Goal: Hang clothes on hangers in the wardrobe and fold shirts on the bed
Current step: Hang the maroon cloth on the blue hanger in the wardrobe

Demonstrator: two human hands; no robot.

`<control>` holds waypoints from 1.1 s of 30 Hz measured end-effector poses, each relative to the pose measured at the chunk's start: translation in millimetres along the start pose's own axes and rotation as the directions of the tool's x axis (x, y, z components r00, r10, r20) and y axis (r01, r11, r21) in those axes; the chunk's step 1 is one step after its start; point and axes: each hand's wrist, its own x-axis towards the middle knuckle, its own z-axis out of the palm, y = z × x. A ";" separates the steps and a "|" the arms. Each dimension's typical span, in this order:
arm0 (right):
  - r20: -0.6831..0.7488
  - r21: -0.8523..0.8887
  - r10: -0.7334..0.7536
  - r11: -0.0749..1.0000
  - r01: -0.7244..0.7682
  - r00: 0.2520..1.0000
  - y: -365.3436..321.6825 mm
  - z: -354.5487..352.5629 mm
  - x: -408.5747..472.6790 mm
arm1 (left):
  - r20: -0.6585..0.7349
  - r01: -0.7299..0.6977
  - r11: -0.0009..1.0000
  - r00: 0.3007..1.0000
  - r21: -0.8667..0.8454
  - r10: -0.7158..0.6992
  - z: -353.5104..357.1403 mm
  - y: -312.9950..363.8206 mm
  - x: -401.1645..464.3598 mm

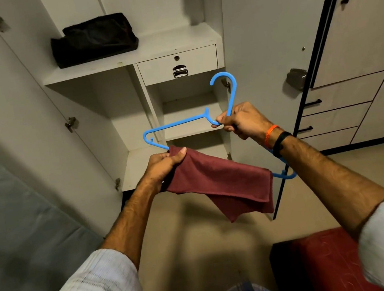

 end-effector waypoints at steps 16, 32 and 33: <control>0.028 -0.133 -0.005 0.991 0.009 1.000 7.8 1.2 2.0 | 0.244 0.223 0.970 0.950 -0.093 -0.195 -11.0 -6.8 7.7; 0.055 -0.052 0.009 0.999 -0.006 0.998 12.7 -1.0 -1.0 | -0.301 -0.125 0.968 0.952 -0.219 0.055 -4.9 -12.5 15.7; 0.058 -0.042 0.008 0.999 -0.006 0.998 12.3 -1.2 -1.2 | -0.368 -0.163 0.975 0.925 -0.150 0.098 -5.8 -12.4 18.5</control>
